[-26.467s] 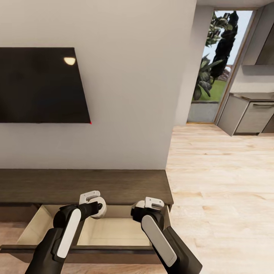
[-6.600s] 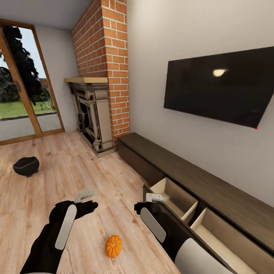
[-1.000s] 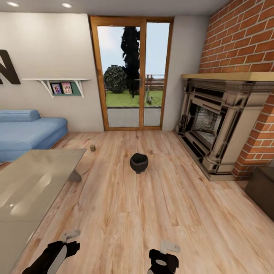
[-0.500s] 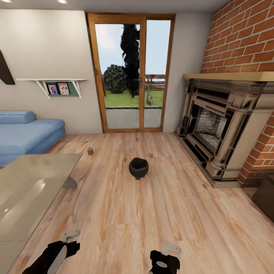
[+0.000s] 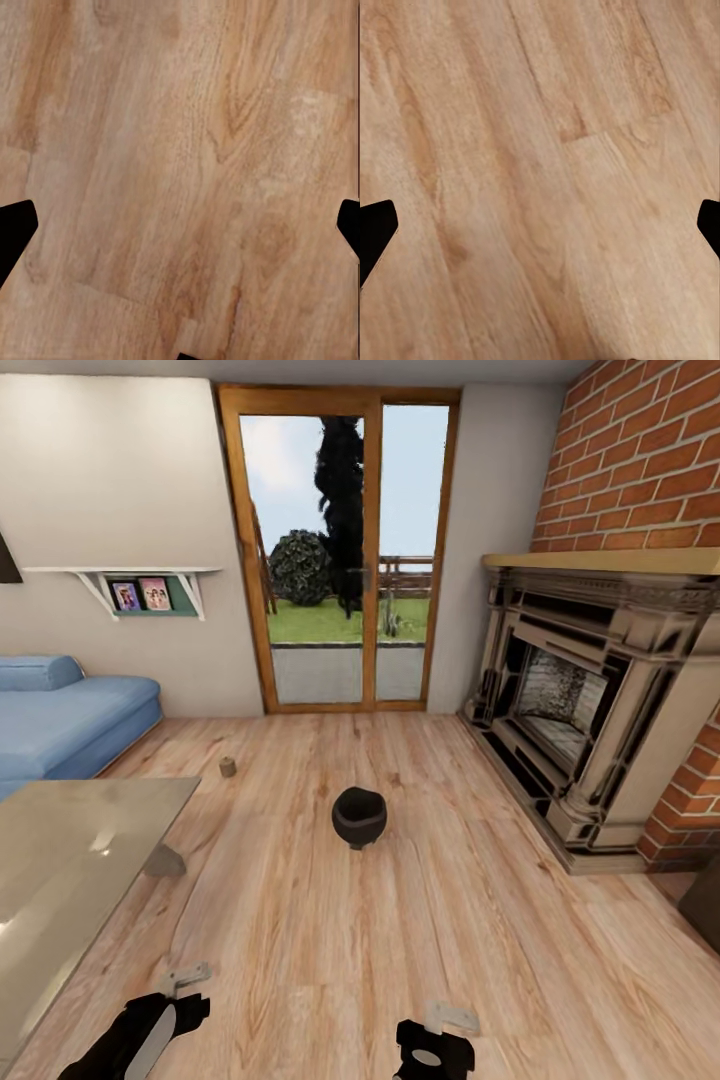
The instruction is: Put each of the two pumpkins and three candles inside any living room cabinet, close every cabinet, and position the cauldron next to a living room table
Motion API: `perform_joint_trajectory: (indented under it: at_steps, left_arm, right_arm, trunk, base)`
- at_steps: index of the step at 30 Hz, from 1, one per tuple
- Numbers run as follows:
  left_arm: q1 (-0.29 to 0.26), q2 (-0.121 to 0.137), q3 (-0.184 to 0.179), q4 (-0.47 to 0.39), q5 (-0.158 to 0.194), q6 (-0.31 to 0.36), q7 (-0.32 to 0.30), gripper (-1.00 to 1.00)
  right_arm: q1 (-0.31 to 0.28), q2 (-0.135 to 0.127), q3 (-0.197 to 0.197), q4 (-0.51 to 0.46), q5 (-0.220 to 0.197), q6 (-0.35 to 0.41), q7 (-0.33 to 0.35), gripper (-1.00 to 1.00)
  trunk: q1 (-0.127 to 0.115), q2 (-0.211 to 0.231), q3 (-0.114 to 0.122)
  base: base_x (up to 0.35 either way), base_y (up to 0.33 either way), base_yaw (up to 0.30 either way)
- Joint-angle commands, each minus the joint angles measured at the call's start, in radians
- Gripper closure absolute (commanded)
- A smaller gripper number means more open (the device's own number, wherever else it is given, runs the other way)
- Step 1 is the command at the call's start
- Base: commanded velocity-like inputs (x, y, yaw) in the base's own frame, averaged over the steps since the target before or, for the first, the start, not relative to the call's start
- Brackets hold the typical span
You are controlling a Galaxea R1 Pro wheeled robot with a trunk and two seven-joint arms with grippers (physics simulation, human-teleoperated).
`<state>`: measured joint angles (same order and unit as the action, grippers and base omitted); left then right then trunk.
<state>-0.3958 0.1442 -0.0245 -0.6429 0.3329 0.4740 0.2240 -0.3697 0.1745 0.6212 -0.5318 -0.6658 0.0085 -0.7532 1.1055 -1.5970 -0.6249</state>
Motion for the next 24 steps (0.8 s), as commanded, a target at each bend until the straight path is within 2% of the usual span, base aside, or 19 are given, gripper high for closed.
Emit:
perform_joint_trajectory:
  at_steps: [1, 8, 11, 18, 24]
  left_arm:
    - [0.0, 0.0, 0.0, 0.0, 0.0, 0.0, 0.0, -1.0]
    - [0.0, 0.0, 0.0, 0.0, 0.0, 0.0, 0.0, -1.0]
    - [0.0, 0.0, 0.0, 0.0, 0.0, 0.0, 0.0, -1.0]
    - [0.0, 0.0, 0.0, 0.0, 0.0, 0.0, 0.0, -1.0]
    - [0.0, 0.0, -0.001, 0.0, 0.0, 0.0, 0.0, -1.0]
  right_arm:
    - [0.0, 0.0, 0.0, 0.001, 0.0, 0.0, 0.0, -1.0]
    - [0.0, 0.0, 0.0, 0.004, -0.001, -0.008, 0.001, -1.0]
    - [0.0, 0.0, 0.0, 0.025, -0.001, -0.027, 0.021, -1.0]
    - [0.0, 0.0, 0.0, 0.087, 0.003, -0.045, 0.173, -1.0]
    - [0.0, 0.0, -0.002, 0.097, 0.003, -0.048, 0.209, -1.0]
  trunk:
    - [0.0, 0.0, 0.0]
    - [0.0, 0.0, 0.0]
    - [0.0, 0.0, 0.0]
    - [0.0, 0.0, 0.0]
    - [0.0, 0.0, 0.0]
  base:
    - [0.314, -0.018, 0.0]
    - [0.314, -0.005, 0.0]
    - [0.314, -0.001, 0.0]
    - [0.314, 0.0, 0.0]
    - [0.314, 0.0, 0.0]
